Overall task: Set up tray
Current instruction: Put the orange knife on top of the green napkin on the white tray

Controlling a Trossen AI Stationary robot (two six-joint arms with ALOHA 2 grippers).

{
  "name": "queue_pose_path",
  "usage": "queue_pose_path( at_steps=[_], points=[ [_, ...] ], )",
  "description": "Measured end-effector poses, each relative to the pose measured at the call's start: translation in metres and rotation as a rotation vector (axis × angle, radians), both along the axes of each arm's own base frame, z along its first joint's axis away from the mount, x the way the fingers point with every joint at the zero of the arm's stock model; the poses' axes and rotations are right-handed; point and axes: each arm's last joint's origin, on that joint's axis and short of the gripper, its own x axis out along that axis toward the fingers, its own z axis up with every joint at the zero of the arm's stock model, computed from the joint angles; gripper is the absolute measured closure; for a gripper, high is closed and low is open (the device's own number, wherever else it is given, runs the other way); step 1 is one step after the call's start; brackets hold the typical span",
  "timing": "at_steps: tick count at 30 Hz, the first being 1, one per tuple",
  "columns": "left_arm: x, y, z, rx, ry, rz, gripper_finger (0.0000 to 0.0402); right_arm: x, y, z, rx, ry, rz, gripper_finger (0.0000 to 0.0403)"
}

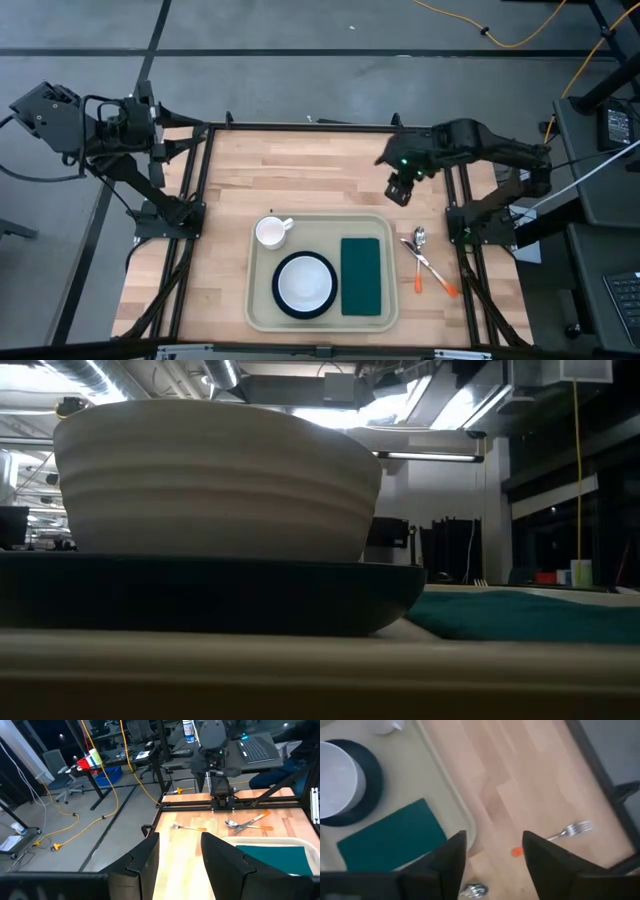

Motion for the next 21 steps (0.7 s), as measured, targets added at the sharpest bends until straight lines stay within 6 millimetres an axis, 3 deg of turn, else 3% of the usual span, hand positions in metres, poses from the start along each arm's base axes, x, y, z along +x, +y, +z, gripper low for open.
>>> queue_pose_path(
  at_steps=[4, 11, 16, 21],
  points=[
    [0.001, 0.0, 0.0, 0.005, -0.019, 0.055, 0.0261, -0.024, 0.014, -0.02, 0.087, -0.034, -0.07, 0.0206],
    [0.005, -0.001, 0.001, -0.005, -0.049, 0.13, 0.0261, -0.073, 0.049, -0.086, 0.238, 0.002, -0.318, 0.0206],
    [0.008, -0.003, 0.0, 0.005, -0.055, 0.159, 0.0261, -0.091, 0.074, -0.129, 0.309, 0.078, -0.49, 0.0206],
    [0.009, -0.002, 0.001, 0.02, -0.065, 0.192, 0.0261, -0.101, 0.096, -0.168, 0.368, 0.21, -0.54, 0.0206]
  ],
)
